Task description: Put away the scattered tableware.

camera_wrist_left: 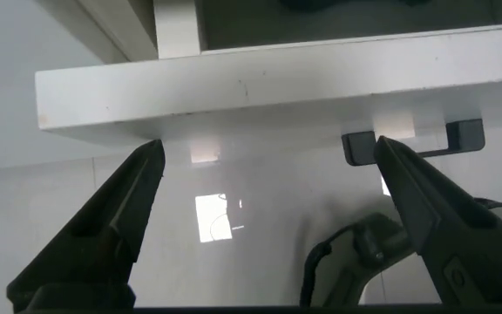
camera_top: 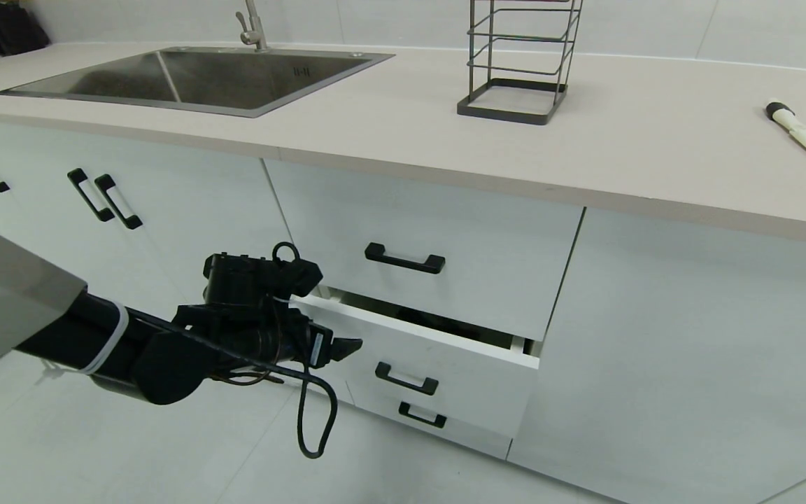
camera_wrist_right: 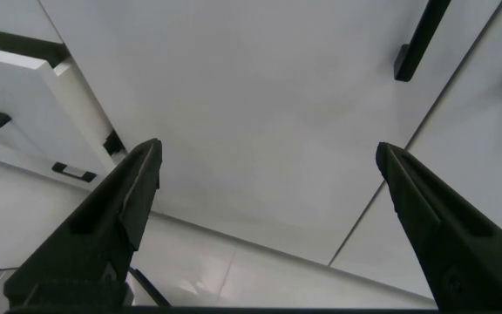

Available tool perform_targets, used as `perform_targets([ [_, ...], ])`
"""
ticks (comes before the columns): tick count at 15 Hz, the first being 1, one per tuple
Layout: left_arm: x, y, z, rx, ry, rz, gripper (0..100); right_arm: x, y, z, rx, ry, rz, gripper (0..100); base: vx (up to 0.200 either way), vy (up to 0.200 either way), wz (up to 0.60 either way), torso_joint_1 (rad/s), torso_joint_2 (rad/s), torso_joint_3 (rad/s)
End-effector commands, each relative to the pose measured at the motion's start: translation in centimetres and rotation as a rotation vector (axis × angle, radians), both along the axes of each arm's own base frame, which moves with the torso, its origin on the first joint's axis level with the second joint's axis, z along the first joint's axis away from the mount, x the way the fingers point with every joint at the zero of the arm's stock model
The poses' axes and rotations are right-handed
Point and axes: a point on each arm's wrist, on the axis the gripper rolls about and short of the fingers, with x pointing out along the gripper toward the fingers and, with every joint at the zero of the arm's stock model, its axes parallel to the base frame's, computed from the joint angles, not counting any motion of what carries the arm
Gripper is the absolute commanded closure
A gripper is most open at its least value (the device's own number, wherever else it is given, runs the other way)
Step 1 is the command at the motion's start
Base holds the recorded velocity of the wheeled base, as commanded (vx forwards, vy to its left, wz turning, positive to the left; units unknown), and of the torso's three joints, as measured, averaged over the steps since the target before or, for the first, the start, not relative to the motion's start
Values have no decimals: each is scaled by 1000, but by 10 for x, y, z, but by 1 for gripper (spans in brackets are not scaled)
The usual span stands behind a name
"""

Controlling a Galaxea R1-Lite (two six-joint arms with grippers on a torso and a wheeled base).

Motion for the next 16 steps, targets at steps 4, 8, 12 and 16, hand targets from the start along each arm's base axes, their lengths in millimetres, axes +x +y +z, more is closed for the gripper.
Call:
perform_targets([
  [4, 14, -4, -2, -9, -30, -2, 0, 0, 0, 0, -1, 1, 1, 0, 0, 0, 0, 0, 0, 0],
  [8, 26, -7, -1, -14, -53, -3, 0, 0, 0, 0, -1, 1, 1, 0, 0, 0, 0, 0, 0, 0],
  [12, 29, -8, -1, -15, -57, -3, 0, 0, 0, 0, -1, 1, 1, 0, 0, 0, 0, 0, 0, 0],
  [16, 15, -7, 6, -17, -72, -13, 0, 0, 1, 0, 5, 0, 26, 0, 0, 0, 0, 0, 0, 0],
])
